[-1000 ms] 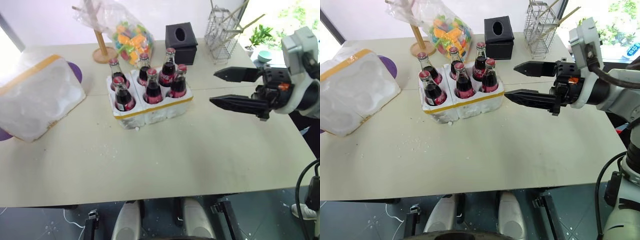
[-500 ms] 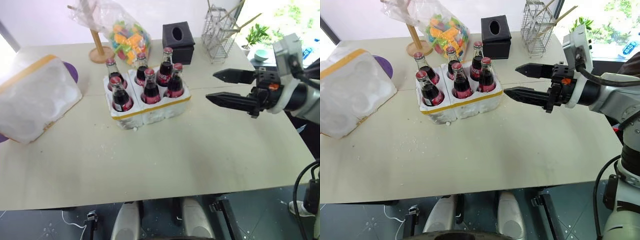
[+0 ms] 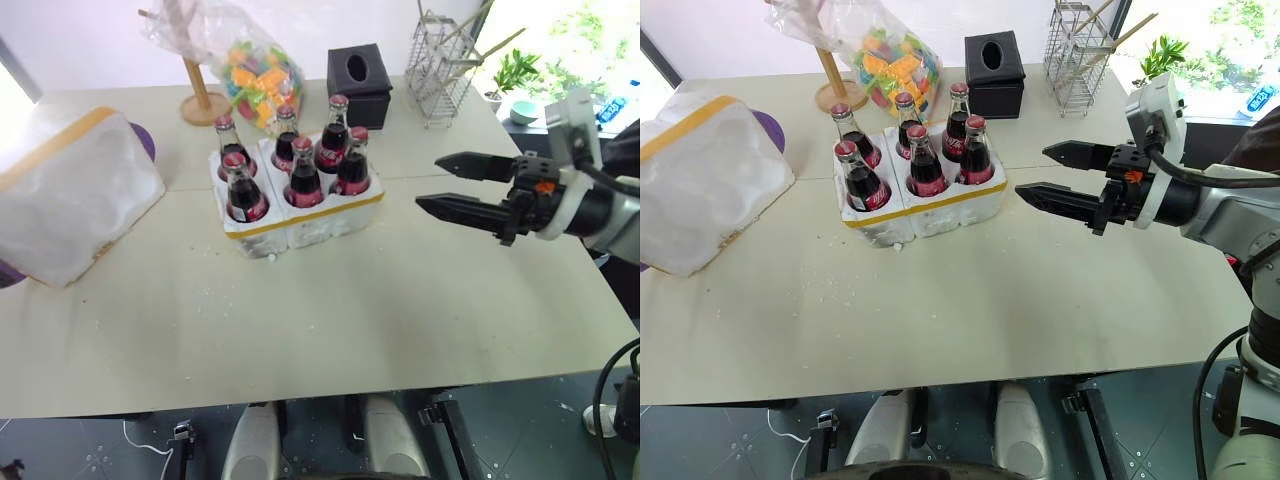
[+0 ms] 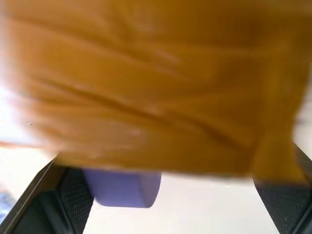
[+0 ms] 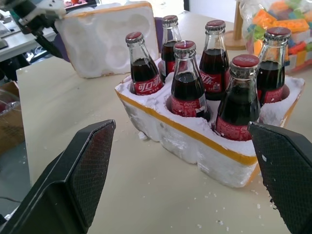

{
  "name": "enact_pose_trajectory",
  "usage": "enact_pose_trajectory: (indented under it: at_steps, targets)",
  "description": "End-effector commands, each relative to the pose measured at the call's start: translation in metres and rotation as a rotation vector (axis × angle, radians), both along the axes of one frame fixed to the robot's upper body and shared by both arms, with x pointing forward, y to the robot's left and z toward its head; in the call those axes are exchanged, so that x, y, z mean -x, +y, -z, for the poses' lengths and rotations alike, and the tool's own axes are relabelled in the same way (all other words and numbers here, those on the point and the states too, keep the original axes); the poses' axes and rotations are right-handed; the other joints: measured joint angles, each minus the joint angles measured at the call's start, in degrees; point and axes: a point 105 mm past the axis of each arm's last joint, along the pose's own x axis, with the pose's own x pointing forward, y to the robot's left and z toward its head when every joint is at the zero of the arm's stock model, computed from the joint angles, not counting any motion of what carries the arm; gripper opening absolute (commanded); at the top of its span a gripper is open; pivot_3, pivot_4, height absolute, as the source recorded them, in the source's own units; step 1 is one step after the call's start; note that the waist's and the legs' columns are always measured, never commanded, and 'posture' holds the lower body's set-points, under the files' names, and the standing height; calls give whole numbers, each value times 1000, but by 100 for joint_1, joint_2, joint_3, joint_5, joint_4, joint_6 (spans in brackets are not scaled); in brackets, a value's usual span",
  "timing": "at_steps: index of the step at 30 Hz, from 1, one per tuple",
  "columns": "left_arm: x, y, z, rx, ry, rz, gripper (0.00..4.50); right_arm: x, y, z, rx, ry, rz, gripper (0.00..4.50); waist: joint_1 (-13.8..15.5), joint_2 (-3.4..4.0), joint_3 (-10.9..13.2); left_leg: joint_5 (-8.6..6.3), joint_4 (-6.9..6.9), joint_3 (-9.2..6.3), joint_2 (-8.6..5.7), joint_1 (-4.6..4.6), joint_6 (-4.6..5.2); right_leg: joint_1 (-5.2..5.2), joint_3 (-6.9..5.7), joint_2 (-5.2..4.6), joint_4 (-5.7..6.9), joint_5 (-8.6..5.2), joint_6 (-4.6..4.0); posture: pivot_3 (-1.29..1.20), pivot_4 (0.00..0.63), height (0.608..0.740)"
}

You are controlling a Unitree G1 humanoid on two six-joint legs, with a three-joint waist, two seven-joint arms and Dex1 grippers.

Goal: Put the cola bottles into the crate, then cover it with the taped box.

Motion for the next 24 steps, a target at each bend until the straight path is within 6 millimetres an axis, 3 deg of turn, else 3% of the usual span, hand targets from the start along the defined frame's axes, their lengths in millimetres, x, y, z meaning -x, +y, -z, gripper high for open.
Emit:
enact_pose_trajectory:
  at_steps: [1, 16, 19, 24]
  targets:
    - [-3, -2, -11, 12, -40, -15, 4500, 7, 1, -12, -2, -59, -9, 4446, 3, 0, 0, 0, 0, 0, 0, 0, 0, 0, 0, 0, 0, 0, 0, 0, 150, 740]
    - [0, 2, 4, -16, 20, -21, 4500, 2, 5, -11, -10, -66, 5, 4446, -10, -2, -1, 0, 4, 1, 1, 1, 1, -1, 3, 1, 6, 1, 1, 0, 150, 740]
    - [1, 2, 5, -3, 22, -27, 3633, 1, 6, -11, -16, -67, 6, 4500, -10, -2, -1, 0, 5, 1, 1, 1, 1, -1, 3, 1, 8, 1, 1, 0, 150, 740]
    - [2, 2, 7, -3, 28, -28, 1027, 1, 6, -9, -17, -67, 9, 4500, -10, -3, -1, 0, 8, 1, 1, 2, 1, -1, 4, 1, 12, 1, 1, 0, 150, 740]
